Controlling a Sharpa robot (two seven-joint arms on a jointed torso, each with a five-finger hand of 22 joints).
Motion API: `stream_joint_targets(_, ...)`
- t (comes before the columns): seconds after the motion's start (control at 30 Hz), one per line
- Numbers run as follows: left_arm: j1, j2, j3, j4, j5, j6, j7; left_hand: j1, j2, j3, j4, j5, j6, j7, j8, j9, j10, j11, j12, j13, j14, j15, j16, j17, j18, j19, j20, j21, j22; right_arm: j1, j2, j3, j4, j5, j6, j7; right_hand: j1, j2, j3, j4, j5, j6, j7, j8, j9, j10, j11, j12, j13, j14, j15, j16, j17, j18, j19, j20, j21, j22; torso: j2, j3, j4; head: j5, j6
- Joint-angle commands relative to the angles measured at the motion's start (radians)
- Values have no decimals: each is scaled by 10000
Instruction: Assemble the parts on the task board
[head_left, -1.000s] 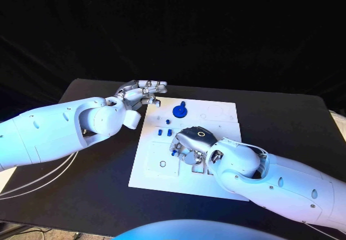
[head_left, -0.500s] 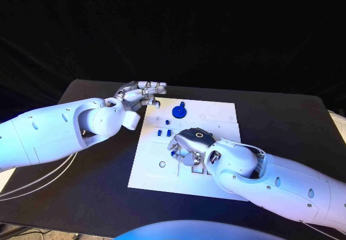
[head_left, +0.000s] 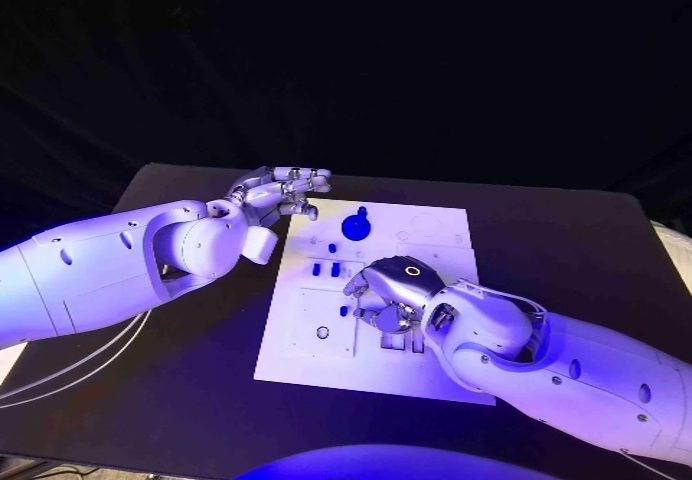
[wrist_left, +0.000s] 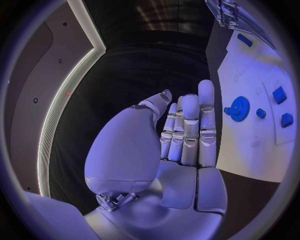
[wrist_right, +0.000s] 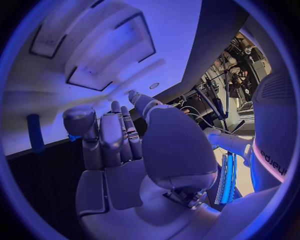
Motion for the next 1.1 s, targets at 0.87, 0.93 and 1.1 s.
stream_joint_targets(0.87, -18, -26, 4, -43, -136, 267, 14, -45, 21, -10, -77, -15, -82, 23, -38, -13, -122, 5, 72, 13, -68, 11, -27, -6, 96, -47, 55, -49, -13, 971, -2353, 447, 557, 526, 1258, -340, 614, 176, -2469, 654, 59, -251, -414, 56, -97, -938, -155, 467, 47, 236, -94, -137, -261, 98, 125, -81, -305, -240, -31, -65, -120, -260, 290)
stream_joint_targets(0.93, -18, -31, 4, -44, -137, 267, 16, -47, 26, -9, -78, -14, -84, 25, -37, -13, -129, 6, 76, 14, -69, 13, -24, -4, 96, -48, 56, -51, -14, 960, -2285, 445, 515, 544, 1240, -311, 736, 307, -2447, 646, 64, -168, -417, 56, -95, -729, -178, 620, 54, 227, -85, -166, -309, 97, 153, -61, -291, -218, -30, -64, -123, -255, 289)
stream_joint_targets(1.1, -19, -30, 4, -39, -138, 274, 15, -48, 28, -9, -78, -14, -85, 26, -37, -13, -133, 7, 78, 14, -69, 13, -22, -3, 96, -48, 57, -53, -15, 914, -2032, 430, 340, 513, 1063, -285, 992, 618, -2205, 593, -166, 12, -353, 61, -95, -363, -244, 827, 25, 229, -136, -167, -337, 85, 226, -85, -222, -124, -30, -68, -133, -258, 289)
